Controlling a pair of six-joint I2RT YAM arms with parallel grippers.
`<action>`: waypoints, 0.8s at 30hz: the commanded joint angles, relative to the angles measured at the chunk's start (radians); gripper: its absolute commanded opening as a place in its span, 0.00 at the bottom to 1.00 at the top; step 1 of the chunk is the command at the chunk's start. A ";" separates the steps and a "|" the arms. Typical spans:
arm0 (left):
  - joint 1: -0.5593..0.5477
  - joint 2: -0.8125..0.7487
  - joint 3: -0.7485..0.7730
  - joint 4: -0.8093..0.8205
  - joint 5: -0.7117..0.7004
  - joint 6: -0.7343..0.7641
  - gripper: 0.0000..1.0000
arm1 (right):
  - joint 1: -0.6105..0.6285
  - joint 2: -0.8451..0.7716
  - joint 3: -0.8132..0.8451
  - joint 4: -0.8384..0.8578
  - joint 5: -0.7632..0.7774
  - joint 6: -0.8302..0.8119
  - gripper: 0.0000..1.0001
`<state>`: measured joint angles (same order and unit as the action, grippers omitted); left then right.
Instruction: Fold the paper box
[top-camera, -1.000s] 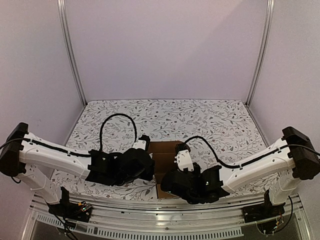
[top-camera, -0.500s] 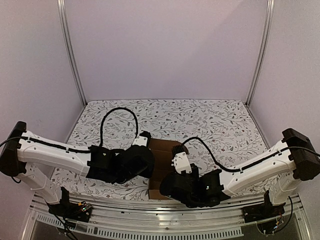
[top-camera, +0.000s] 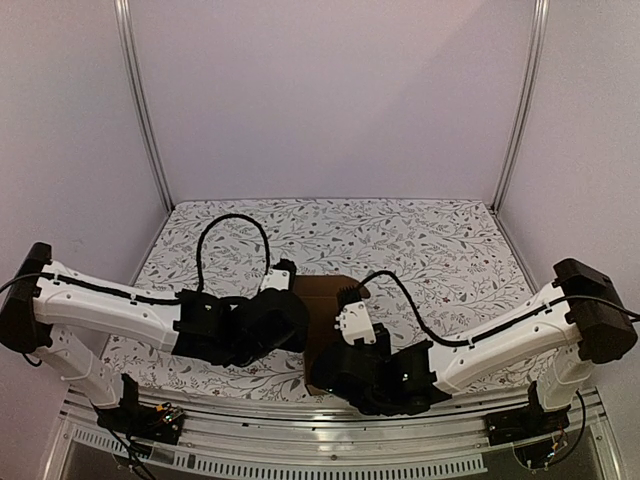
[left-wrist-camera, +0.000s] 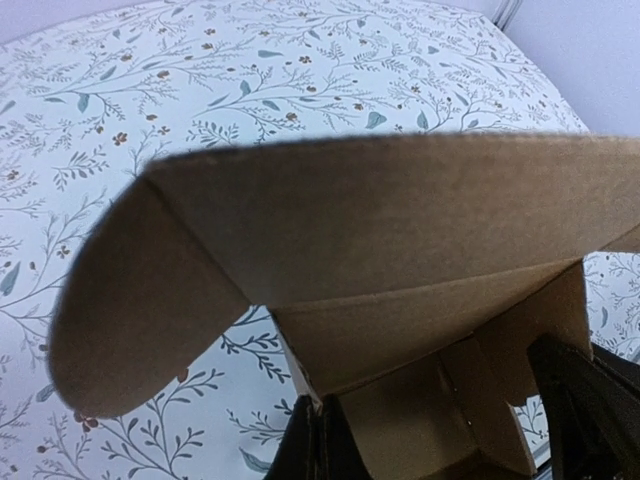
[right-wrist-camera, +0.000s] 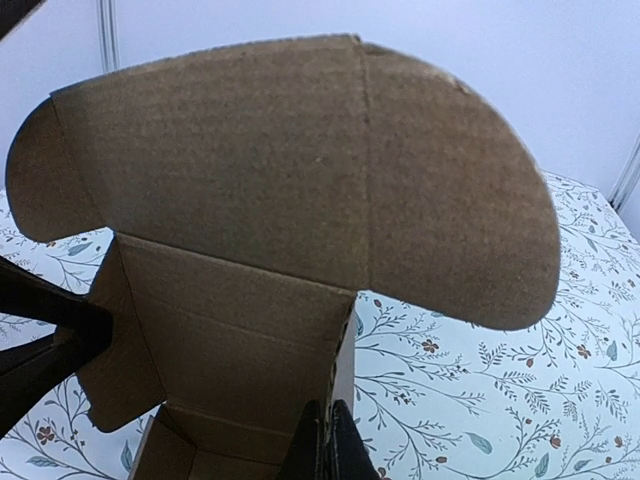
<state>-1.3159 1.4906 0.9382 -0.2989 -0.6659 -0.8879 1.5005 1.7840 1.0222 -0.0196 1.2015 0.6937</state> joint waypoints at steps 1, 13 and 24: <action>-0.030 0.021 -0.035 0.099 0.064 -0.111 0.00 | 0.015 0.034 0.013 0.064 -0.047 0.025 0.00; -0.055 0.084 -0.040 0.140 0.076 -0.209 0.00 | 0.014 0.031 -0.032 0.041 -0.084 0.081 0.00; -0.084 0.104 -0.033 0.107 0.072 -0.201 0.00 | 0.015 0.019 -0.048 -0.012 -0.094 0.120 0.00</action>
<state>-1.3422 1.5642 0.8993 -0.1955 -0.7040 -1.0752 1.5009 1.8011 0.9855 -0.0185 1.1702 0.7853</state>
